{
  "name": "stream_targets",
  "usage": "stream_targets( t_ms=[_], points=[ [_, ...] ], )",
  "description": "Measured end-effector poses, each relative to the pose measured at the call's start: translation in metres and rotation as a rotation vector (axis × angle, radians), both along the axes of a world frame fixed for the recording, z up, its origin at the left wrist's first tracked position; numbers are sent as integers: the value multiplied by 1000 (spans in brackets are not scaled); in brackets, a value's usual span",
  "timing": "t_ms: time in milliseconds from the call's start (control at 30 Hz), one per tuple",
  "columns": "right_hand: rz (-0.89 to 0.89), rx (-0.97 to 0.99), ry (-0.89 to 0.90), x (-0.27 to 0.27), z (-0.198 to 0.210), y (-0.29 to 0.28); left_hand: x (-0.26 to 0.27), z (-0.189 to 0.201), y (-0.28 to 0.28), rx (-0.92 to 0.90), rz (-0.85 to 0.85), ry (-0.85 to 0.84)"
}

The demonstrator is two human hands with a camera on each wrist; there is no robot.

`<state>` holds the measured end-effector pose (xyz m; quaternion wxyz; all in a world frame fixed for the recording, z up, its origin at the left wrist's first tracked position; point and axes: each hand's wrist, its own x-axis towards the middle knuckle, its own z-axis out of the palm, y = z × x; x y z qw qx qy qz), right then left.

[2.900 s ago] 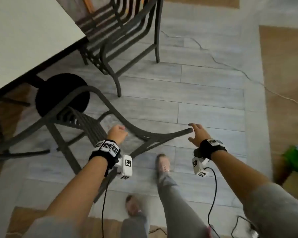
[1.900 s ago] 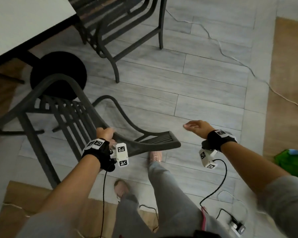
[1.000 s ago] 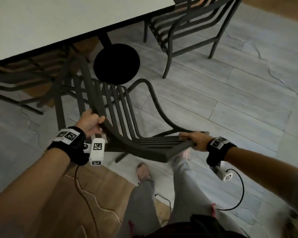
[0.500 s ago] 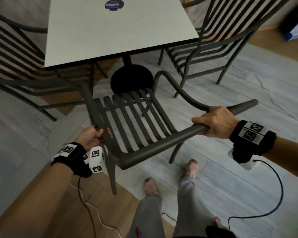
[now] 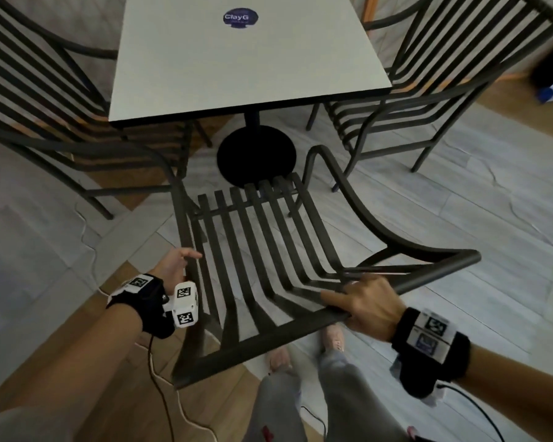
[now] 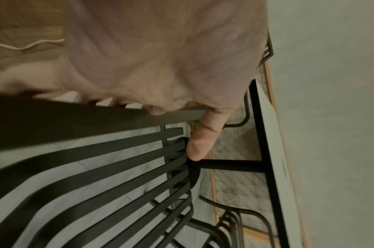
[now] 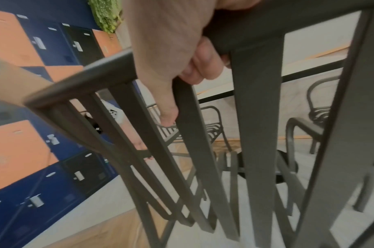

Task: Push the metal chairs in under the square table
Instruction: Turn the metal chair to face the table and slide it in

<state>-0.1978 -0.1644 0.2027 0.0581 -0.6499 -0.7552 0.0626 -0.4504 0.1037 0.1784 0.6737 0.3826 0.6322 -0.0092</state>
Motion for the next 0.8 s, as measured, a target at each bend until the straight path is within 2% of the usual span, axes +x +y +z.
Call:
stream_targets(
  t_ms=[67, 133, 233, 333, 600, 700, 800],
  points=[
    [18, 30, -33, -16, 0, 11, -5, -17, 3, 35, 59, 7],
    [39, 36, -82, -27, -1, 26, -18, -56, 18, 17, 128, 34],
    [75, -13, -99, -38, -7, 43, -28, -77, 24, -2, 157, 76],
    [81, -98, -75, -41, -15, 51, -8, -43, 10, -26, 184, 70],
    [-23, -183, -110, -41, -39, 35, 3, -58, 11, -69, 167, 91],
    [-51, -175, -110, -39, -39, 35, 3, -61, 14, -84, 71, 187],
    [-22, -188, -107, -34, -39, 36, 16, -47, 12, -20, -131, 278]
  ],
)
